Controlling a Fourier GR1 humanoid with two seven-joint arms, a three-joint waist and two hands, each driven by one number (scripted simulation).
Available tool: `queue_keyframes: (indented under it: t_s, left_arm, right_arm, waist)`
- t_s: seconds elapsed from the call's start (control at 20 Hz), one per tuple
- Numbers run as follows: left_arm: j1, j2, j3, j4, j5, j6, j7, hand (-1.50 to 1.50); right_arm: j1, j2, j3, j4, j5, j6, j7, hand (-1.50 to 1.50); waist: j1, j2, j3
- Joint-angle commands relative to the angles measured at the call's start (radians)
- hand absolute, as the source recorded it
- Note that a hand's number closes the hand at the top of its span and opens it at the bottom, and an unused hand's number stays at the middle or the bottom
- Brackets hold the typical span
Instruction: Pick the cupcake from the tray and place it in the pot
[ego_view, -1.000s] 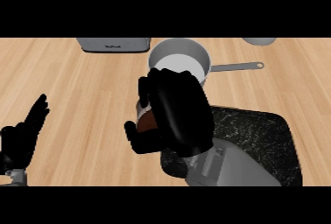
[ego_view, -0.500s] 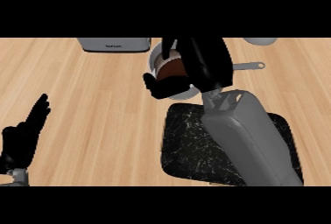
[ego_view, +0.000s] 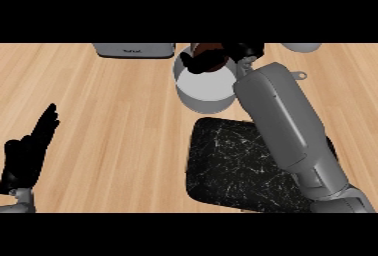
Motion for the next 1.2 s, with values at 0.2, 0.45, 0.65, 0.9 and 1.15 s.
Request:
queue_keyframes:
  t_s: [0.2, 0.45, 0.65, 0.9, 1.15]
  left_arm:
    - [-0.011, -0.006, -0.004, 0.032, -0.01, -0.012, -0.062, 0.0]
    - [-0.076, 0.034, 0.025, 0.065, 0.013, -0.05, -0.016, 0.0]
    - [-0.036, -0.012, -0.026, -0.022, -0.01, -0.026, 0.016, 0.0]
    - [-0.014, -0.055, -0.052, -0.002, -0.039, 0.006, -0.034, 0.0]
    - [-0.036, -0.041, -0.034, 0.038, -0.031, -0.007, -0.035, 0.0]
  right_arm:
    - [-0.135, -0.029, -0.061, 0.439, 0.058, -0.177, -0.189, 1.5]
    - [-0.244, -0.027, -0.142, 0.577, -0.009, -0.125, -0.211, 1.5]
    - [-0.202, -0.025, -0.215, 0.654, -0.071, -0.164, -0.274, -1.5]
    - [-0.236, -0.036, -0.266, 0.707, -0.116, -0.146, -0.36, -1.5]
    - [-0.231, 0.005, -0.357, 0.663, -0.213, -0.216, -0.493, -1.5]
  waist:
    - [0.034, 0.016, -0.001]
    - [0.036, 0.019, 0.0]
    - [0.061, 0.025, 0.002]
    - [0.057, 0.023, 0.001]
    - [0.049, 0.026, 0.001]
